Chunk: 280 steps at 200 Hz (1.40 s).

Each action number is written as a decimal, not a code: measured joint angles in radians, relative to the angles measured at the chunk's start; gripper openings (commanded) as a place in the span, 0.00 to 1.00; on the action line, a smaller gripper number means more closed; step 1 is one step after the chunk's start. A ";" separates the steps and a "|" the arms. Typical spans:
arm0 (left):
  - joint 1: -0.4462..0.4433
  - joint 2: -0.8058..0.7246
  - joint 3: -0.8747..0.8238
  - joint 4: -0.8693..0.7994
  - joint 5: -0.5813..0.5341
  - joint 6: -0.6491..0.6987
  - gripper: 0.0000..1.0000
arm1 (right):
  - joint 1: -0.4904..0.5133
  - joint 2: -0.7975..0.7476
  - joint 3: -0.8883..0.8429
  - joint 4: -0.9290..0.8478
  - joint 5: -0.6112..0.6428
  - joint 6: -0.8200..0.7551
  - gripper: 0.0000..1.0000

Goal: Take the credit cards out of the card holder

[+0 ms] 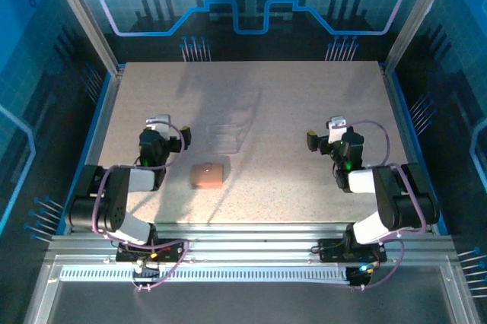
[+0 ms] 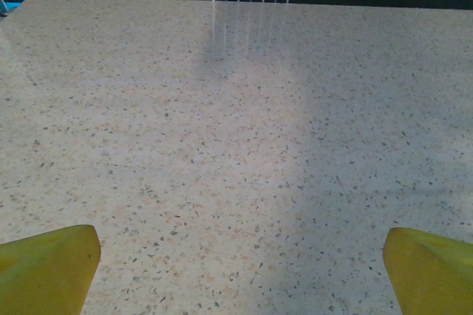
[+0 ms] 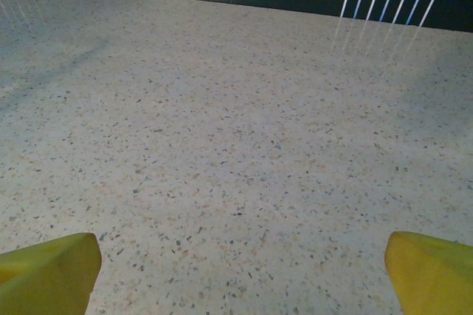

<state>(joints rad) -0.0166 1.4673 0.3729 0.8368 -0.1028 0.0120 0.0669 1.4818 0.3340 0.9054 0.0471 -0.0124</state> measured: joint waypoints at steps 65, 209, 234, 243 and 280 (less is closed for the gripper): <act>-0.018 -0.195 0.187 -0.384 -0.030 -0.094 0.99 | 0.042 -0.280 0.132 -0.349 0.050 0.019 1.00; -0.025 -0.268 0.291 -1.019 0.415 -0.548 0.97 | 0.505 -0.154 0.502 -1.043 -0.169 0.393 0.92; -0.026 -0.268 0.265 -1.076 0.423 -0.595 0.97 | 0.574 -0.077 0.504 -1.025 -0.219 0.462 0.85; -0.026 -0.268 0.253 -1.094 0.423 -0.603 0.97 | 0.592 -0.036 0.504 -1.006 -0.247 0.484 0.83; -0.031 -0.232 0.211 -1.120 0.433 -0.613 0.94 | 0.641 0.102 0.504 -0.921 -0.326 0.561 0.78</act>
<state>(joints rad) -0.0475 1.2350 0.5842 -0.2832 0.3305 -0.6010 0.7078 1.5837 0.8383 -0.0154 -0.2787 0.5484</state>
